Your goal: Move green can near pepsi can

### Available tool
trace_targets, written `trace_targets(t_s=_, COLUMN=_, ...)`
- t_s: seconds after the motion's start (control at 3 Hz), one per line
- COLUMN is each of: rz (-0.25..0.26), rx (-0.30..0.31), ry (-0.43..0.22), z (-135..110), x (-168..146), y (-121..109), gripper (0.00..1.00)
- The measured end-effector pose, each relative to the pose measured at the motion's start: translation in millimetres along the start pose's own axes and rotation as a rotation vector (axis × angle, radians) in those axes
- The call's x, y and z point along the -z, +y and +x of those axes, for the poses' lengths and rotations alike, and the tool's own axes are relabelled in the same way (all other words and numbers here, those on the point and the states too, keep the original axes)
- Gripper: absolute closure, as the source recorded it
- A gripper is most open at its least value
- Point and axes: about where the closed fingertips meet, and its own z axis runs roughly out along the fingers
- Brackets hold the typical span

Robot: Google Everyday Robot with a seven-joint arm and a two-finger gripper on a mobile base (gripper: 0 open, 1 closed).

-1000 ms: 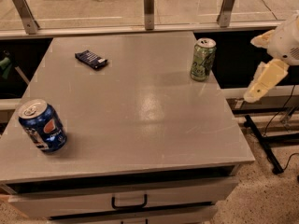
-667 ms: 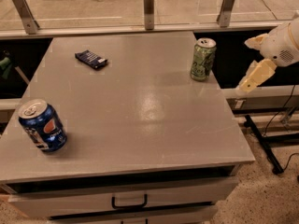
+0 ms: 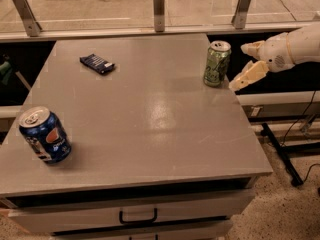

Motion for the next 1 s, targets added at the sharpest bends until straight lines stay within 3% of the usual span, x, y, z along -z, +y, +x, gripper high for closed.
trace_targets(t_s=0.33, rz=-0.080, rx=-0.064, ry=-0.118, z=-19.9, x=-27.5, y=9.1, gripper=0.00)
trace_targets(t_s=1.0, rz=-0.293, rx=-0.121, ry=-0.274, z=-70.0, x=-57.6, y=67.0, gripper=0.42)
